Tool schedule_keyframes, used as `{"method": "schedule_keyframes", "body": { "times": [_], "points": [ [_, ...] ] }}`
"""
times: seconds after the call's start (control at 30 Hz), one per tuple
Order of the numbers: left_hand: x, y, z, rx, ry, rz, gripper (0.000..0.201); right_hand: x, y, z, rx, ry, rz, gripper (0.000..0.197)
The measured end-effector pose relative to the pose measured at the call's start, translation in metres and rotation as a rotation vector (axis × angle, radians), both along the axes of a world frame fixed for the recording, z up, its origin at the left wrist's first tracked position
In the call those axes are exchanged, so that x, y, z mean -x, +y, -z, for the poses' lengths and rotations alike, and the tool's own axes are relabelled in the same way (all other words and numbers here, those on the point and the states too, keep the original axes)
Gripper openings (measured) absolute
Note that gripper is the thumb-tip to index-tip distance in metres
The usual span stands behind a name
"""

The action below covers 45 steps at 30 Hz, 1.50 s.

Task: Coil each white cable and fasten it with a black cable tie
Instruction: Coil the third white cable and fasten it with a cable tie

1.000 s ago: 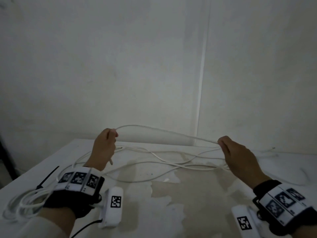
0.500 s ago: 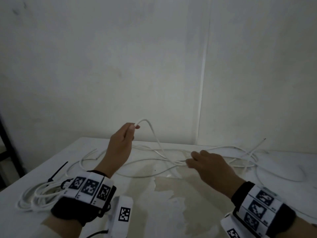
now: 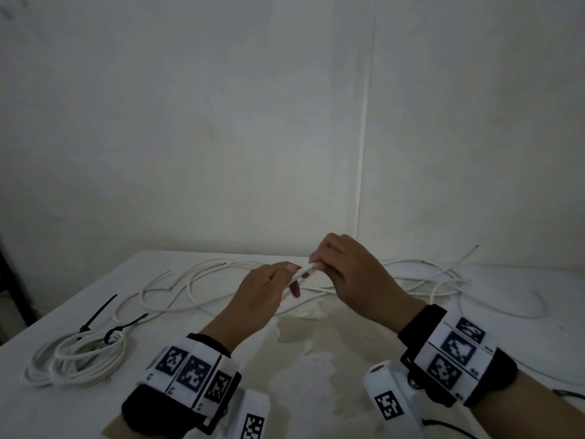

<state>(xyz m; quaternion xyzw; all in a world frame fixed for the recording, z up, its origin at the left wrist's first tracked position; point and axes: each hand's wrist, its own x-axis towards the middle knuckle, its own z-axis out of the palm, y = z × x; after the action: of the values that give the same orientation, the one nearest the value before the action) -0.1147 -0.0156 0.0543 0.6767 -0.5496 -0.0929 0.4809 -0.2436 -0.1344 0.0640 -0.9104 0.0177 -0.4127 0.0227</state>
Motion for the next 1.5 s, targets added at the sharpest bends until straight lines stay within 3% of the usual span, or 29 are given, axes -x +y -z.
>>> {"method": "schedule_keyframes", "body": {
  "times": [0.07,0.17,0.47,0.6,0.77,0.9,1.33,1.5],
  "points": [
    [0.004,0.001,0.002,-0.014,0.064,0.006,0.059,0.003,-0.006,-0.003,-0.146,0.006,0.006,0.031],
    [0.013,0.002,-0.001,-0.035,0.152,0.035,0.041,0.010,-0.016,-0.007,-0.345,0.094,0.062,0.024],
    [0.020,0.004,-0.009,-0.067,0.273,0.109,0.038,0.032,-0.022,-0.010,-0.539,0.116,0.135,0.020],
    [0.020,0.004,-0.013,-0.061,0.300,0.137,0.038,0.031,-0.005,-0.012,-0.707,0.229,-0.003,0.022],
    [0.025,0.005,-0.013,-0.078,0.314,0.180,0.037,0.025,0.006,-0.015,-0.780,0.184,-0.066,0.025],
    [0.023,0.005,-0.009,-0.062,0.333,0.144,0.035,0.025,0.009,-0.014,-0.919,0.253,-0.134,0.023],
    [0.021,0.001,-0.018,-0.031,0.281,0.012,0.025,0.026,0.011,-0.012,-0.931,0.130,-0.108,0.013],
    [0.023,0.004,-0.025,-0.070,0.182,-0.037,0.031,0.030,0.007,-0.013,-0.876,0.123,-0.074,0.017]
  ]
}}
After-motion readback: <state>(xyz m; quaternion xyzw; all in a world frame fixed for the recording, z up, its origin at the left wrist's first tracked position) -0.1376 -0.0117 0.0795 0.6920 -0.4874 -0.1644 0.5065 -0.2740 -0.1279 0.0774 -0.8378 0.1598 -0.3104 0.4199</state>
